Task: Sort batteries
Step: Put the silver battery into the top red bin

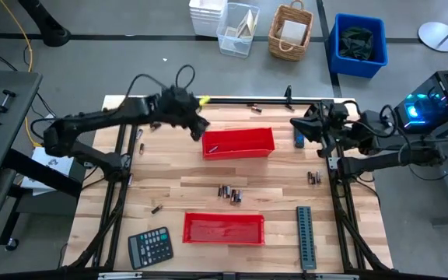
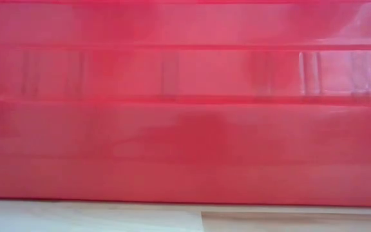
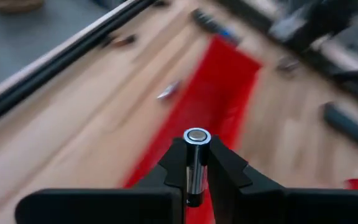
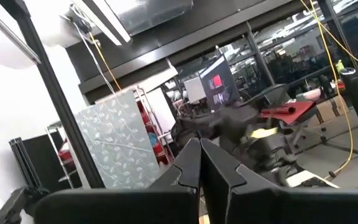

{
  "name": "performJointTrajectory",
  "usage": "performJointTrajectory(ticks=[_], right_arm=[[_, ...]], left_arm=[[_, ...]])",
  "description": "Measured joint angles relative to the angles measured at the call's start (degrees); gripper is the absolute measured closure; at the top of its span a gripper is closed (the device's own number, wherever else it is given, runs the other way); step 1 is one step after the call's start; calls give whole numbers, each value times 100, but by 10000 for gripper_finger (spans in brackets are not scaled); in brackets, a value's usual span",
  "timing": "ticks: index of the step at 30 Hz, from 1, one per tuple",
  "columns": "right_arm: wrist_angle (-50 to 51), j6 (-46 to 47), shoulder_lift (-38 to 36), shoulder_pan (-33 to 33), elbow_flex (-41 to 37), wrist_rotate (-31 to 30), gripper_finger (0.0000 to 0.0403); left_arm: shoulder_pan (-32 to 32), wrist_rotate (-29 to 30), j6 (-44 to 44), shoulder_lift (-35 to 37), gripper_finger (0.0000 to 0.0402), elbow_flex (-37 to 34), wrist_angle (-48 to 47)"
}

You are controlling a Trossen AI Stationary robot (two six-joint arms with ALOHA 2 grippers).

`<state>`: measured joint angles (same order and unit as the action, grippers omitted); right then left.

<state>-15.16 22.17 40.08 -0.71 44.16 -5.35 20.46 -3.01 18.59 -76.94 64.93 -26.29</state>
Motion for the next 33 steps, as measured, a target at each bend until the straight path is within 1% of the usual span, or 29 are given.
performJointTrajectory(ticks=[3,5,7,14,20,22,27,30,32,33], right_arm=[[30,-114,-15,0,0,0,402],[106,-245,-5,0,0,0,402],[174,-272,8,0,0,0,402],[291,-312,11,0,0,0,402],[291,-289,11,0,0,0,402],[291,-278,11,0,0,0,402],[286,-277,11,0,0,0,402],[286,-278,11,0,0,0,402],[286,-304,13,-2,0,-2,402],[286,-308,18,-2,0,-10,402]], left_arm=[[-506,448,343,0,377,-238,615],[-765,891,374,-68,378,-388,1088],[-923,1201,378,-188,378,-426,1394],[-1019,1276,100,-898,378,-424,2062],[-1019,1262,-367,-1419,377,-425,2580],[-1016,1261,-372,-1459,359,-424,2562],[-998,1261,-378,-1395,276,-417,2404],[-956,1269,-417,-1196,233,-165,1688],[-916,1273,-424,-995,210,61,975],[-889,1299,-418,-892,202,160,471]])
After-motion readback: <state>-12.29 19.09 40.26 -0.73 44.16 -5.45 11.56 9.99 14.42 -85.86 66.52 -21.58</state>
